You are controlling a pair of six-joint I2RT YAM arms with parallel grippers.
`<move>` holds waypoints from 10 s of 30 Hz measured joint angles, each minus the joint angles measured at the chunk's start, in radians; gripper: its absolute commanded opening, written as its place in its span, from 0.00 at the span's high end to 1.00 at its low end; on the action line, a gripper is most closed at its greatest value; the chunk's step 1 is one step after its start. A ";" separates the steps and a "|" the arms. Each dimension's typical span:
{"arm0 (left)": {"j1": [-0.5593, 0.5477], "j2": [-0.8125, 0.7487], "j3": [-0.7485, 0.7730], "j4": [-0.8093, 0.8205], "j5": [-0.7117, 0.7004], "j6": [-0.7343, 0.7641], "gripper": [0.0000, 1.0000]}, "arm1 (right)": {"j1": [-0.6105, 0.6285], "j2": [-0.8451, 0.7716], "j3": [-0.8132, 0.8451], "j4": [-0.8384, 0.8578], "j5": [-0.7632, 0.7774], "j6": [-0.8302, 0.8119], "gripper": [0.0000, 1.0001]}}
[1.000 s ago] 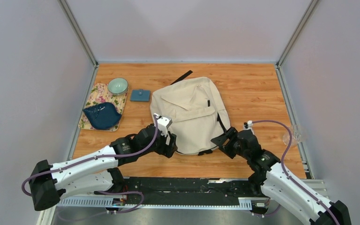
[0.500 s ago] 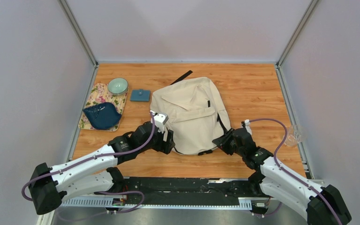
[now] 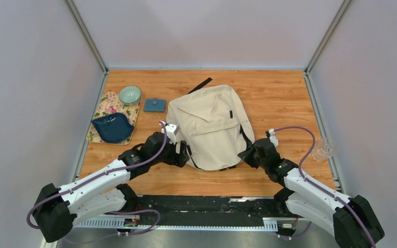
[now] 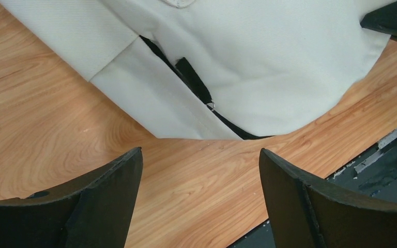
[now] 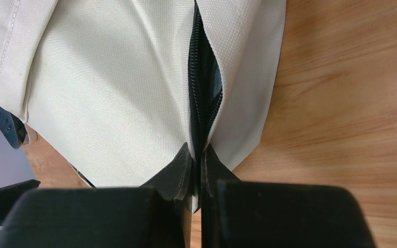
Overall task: Pack the student bag
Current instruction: Zip the student bag at the center of the board.
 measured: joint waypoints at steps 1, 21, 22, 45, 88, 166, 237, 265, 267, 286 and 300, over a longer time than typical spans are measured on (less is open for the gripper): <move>0.020 0.000 -0.007 0.008 0.011 -0.003 0.10 | -0.003 0.004 0.000 0.002 0.000 -0.005 0.98; 0.381 0.174 -0.096 0.281 0.277 -0.177 0.09 | -0.076 -0.023 0.012 -0.011 -0.054 -0.074 0.99; 0.385 0.183 -0.108 0.300 0.281 -0.185 0.10 | -0.077 -0.034 0.008 -0.010 -0.056 -0.074 0.98; 0.409 0.326 -0.367 0.819 0.454 -0.428 0.99 | -0.080 -0.246 0.017 -0.184 -0.126 -0.091 0.30; 0.369 -0.196 -0.489 0.500 0.532 -0.374 0.48 | 0.455 0.222 0.454 -0.183 -0.134 -0.193 0.44; 0.394 0.013 -0.491 0.764 0.496 -0.508 1.00 | 0.539 0.856 0.823 -0.231 0.180 -0.214 1.00; 0.507 -0.046 -0.491 0.639 0.597 -0.451 1.00 | 0.726 0.306 0.383 -0.259 0.145 -0.103 0.48; 0.507 -0.029 -0.491 0.641 0.600 -0.451 1.00 | 0.622 0.571 0.598 -0.260 -0.082 -0.320 0.65; 0.507 -0.029 -0.491 0.642 0.601 -0.451 1.00 | 0.622 0.571 0.598 -0.258 -0.093 -0.321 0.66; 0.507 -0.017 -0.491 0.657 0.609 -0.451 1.00 | 0.632 0.639 0.642 -0.347 0.027 -0.313 0.70; 0.507 -0.013 -0.491 0.661 0.610 -0.451 1.00 | 0.669 0.687 0.672 -0.352 0.061 -0.314 0.67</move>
